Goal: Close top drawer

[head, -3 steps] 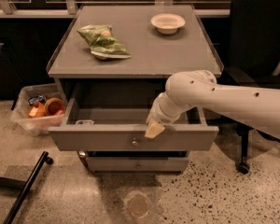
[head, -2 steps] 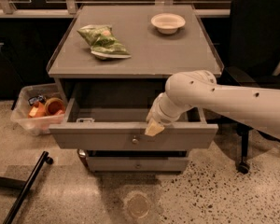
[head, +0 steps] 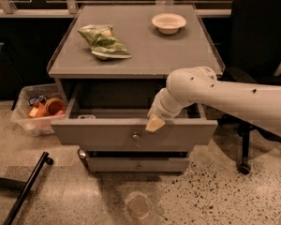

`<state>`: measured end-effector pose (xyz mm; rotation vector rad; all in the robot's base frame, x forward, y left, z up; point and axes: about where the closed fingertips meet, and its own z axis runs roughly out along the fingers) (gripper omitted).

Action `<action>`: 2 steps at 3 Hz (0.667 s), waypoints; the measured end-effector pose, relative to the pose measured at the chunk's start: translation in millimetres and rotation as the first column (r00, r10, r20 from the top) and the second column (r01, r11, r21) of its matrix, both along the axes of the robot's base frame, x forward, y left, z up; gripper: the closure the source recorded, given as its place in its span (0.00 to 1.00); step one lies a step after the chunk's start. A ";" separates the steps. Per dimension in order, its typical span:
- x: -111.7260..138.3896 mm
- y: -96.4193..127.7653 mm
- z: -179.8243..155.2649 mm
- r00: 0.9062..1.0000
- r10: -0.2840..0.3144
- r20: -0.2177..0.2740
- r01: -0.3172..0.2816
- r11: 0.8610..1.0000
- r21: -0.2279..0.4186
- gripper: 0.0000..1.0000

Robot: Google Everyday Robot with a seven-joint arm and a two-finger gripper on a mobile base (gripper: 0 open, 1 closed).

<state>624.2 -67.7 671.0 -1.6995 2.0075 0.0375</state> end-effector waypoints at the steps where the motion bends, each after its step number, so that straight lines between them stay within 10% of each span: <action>1: 12.2 -4.2 1.1 1.000 -0.017 0.012 0.017 1.000 0.004 1.00; 2: 23.3 -7.4 2.7 0.999 -0.033 0.024 0.033 0.999 0.009 0.81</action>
Offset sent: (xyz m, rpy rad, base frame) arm 0.1258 -0.0367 0.0181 0.0467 -0.1236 -0.1607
